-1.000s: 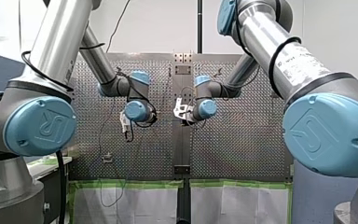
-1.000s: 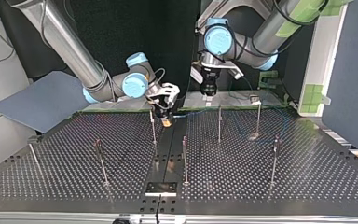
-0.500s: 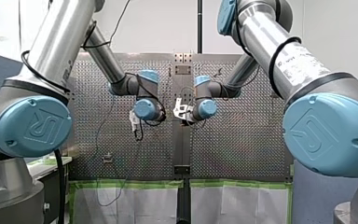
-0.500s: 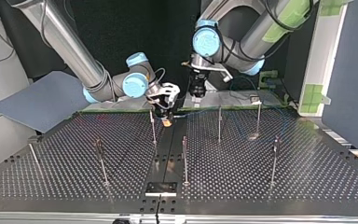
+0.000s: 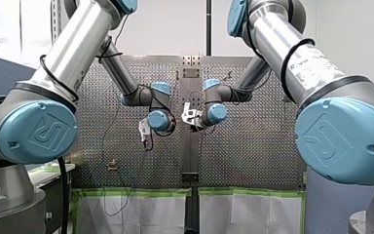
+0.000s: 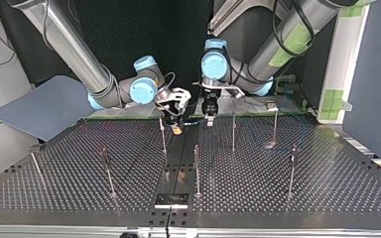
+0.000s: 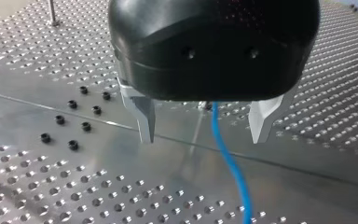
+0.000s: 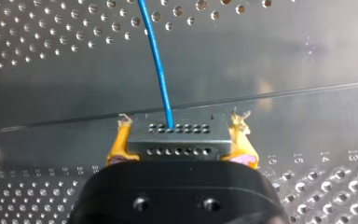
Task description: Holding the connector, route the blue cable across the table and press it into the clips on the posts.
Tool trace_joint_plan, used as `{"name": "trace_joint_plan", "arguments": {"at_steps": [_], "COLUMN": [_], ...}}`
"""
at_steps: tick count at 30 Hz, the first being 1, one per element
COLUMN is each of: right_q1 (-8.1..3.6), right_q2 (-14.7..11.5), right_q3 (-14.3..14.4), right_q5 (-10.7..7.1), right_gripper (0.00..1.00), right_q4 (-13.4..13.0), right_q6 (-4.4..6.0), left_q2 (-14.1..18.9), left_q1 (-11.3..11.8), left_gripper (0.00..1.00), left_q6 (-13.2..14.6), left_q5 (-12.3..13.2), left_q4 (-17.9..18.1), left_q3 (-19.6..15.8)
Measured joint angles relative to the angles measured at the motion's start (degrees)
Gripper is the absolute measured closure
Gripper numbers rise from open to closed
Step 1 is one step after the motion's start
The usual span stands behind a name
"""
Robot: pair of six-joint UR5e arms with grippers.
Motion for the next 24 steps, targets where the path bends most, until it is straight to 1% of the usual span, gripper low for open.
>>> {"name": "trace_joint_plan", "arguments": {"at_steps": [4, 6, 11, 14, 22, 23, 24], "right_q1": [0.04, 0.05, 0.02, 0.03, 0.10, 0.13, 0.17], "right_q2": [-0.01, -0.02, -0.02, -0.02, -0.02, -0.02, -0.02], "right_q3": [0.00, -0.01, 0.00, 0.00, 0.00, 0.00, 0.00], "right_q5": [0.02, 0.03, 0.01, 0.02, 0.02, 0.02, 0.02], "right_gripper": [1.00, 1.00, 1.00, 1.00, 1.00, 1.00, 1.00], "right_q4": [-0.05, -0.06, -0.02, -0.02, 0.01, 0.01, 0.01], "right_q6": [-0.01, 0.00, 0.00, 0.00, -0.01, 0.00, 0.00], "left_q2": [-0.24, -0.69, -3.03, -3.86, -4.14, -4.14, -4.14], "left_q1": [1.10, 1.93, 3.08, 3.36, 3.29, 3.19, 3.13], "left_gripper": [0.00, 0.00, 0.00, 0.00, 0.00, 0.08, 0.08], "left_q6": [-0.12, -0.13, 0.06, 0.08, 0.44, 0.59, 0.75], "left_q5": [0.52, 1.17, 3.56, 4.18, 3.37, 3.29, 3.24], "left_q4": [-0.04, -0.40, -2.67, -3.91, -4.95, -4.96, -4.95], "left_q3": [1.06, 1.82, 4.18, 5.01, 5.34, 5.34, 5.35]}}
